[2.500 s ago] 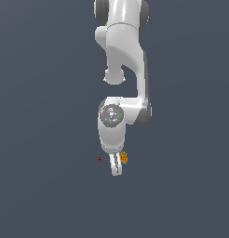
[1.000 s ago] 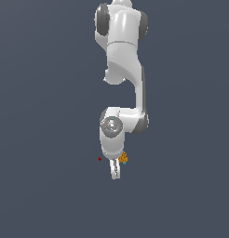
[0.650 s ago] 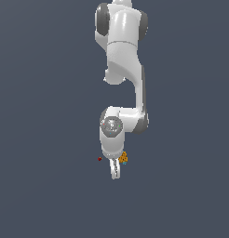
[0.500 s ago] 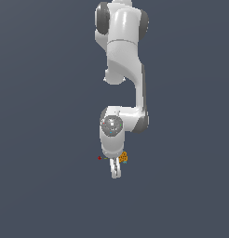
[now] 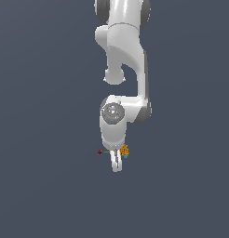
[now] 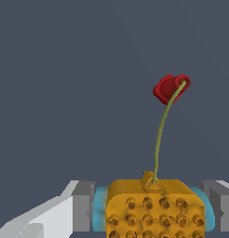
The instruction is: Pick up the object and move it to a goal position.
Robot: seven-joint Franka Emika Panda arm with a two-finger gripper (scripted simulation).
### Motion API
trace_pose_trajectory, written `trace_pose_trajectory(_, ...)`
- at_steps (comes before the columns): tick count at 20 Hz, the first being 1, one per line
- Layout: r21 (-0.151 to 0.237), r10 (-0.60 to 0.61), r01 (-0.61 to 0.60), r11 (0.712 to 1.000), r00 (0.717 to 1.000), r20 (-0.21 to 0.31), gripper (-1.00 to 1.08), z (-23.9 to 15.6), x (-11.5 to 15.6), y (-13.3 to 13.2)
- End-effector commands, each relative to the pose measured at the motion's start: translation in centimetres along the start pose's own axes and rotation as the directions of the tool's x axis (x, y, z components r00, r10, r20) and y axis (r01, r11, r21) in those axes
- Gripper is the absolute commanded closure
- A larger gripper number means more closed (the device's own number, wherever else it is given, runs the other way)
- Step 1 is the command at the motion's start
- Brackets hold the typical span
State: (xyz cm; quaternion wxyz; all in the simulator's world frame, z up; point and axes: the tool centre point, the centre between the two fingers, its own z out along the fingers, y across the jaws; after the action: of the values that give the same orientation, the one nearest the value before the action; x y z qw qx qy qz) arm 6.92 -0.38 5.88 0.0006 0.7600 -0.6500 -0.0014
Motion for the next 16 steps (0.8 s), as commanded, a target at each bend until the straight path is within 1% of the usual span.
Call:
trace_pose_trajectory(1,0.002,0.000,0.000,1.000,1.000,0.000,1.08,-1.8,-0.3,0.6)
trace_pose_trajectory(8,0.002,0.000,0.000,1.000,1.000,0.002,1.08,-8.1,-1.1,2.8)
trace_pose_trajectory(16,0.002,0.001,-0.001,1.000,1.000,0.002,1.08,-16.2,-2.3,5.5)
